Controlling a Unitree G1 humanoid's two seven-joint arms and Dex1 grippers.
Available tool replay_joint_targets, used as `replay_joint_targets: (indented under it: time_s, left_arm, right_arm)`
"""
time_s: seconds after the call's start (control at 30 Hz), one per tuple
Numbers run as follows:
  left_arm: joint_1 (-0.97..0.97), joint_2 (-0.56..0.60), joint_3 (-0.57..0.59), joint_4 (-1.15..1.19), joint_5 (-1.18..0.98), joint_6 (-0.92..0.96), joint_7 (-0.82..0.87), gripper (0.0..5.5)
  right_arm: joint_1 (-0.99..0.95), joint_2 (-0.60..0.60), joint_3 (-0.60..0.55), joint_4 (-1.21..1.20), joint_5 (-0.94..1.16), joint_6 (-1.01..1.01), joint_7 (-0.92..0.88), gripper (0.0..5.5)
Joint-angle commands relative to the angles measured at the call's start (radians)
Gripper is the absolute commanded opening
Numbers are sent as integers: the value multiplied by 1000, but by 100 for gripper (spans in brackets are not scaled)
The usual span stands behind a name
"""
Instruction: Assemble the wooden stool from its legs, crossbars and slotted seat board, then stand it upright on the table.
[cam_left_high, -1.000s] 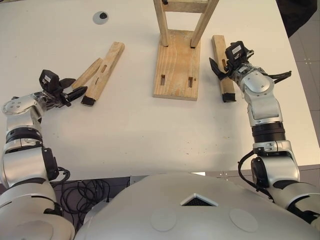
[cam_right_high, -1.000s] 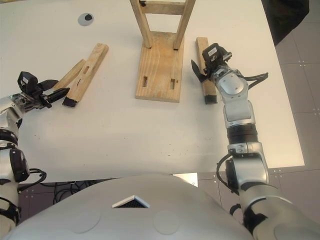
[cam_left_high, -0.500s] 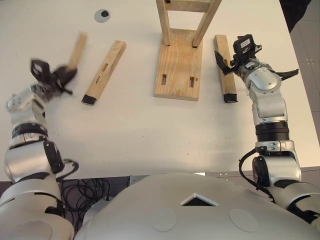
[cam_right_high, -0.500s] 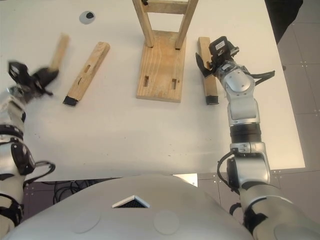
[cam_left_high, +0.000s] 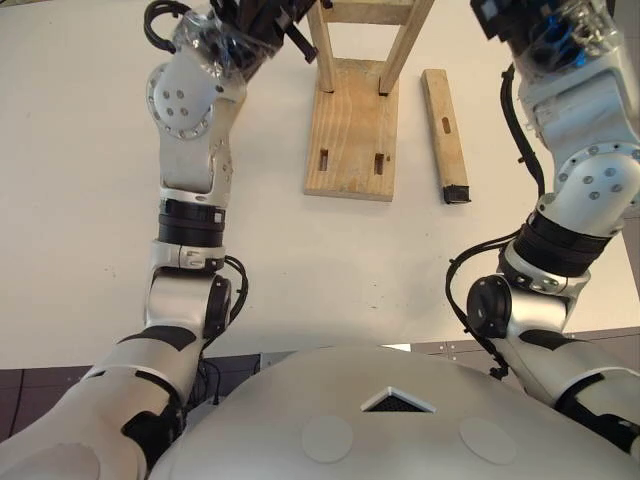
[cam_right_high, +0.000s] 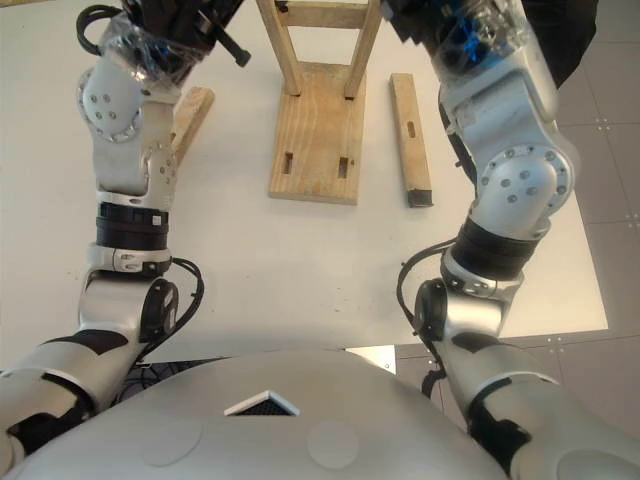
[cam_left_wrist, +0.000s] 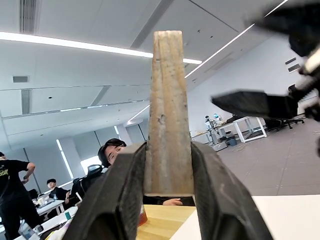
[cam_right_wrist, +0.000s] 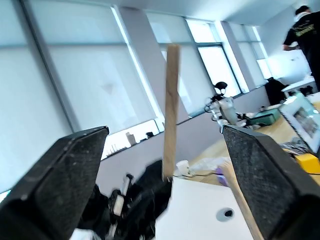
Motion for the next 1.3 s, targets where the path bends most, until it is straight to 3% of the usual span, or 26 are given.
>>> replay_joint_targets:
  time_s: [0.03, 0.17, 0.47, 0.77, 1.03, 1.2, 1.3]
  left_arm:
    - [24, -7, -35, -62, -3, 11, -13, 125]
    - [54, -10, -60, -95, 2, 6, -14, 125]
    - [80, 15, -75, -105, -8, 15, -39, 125]
    - [84, 19, -83, -115, -30, 40, -64, 125]
    - [96, 40, -103, -121, -26, 122, -79, 125]
    - [137, 92, -116, -40, 61, 171, -55, 210]
    - [159, 89, -73, -9, 119, 158, 50, 252]
  right_arm:
    - [-49, 37, -27, 17, 122, 18, -102, 416]
    - [-55, 56, -43, 35, 223, 0, -165, 386]
    - [-57, 35, -24, 37, 303, -22, -180, 228]
    - [-48, -7, 18, 38, 234, -35, -143, 71]
    - [-53, -14, 16, 41, 216, -55, -134, 46]
    - [-33, -33, 8, 67, 151, -86, -117, 40]
    - [25, -72, -39, 101, 99, -125, -86, 40]
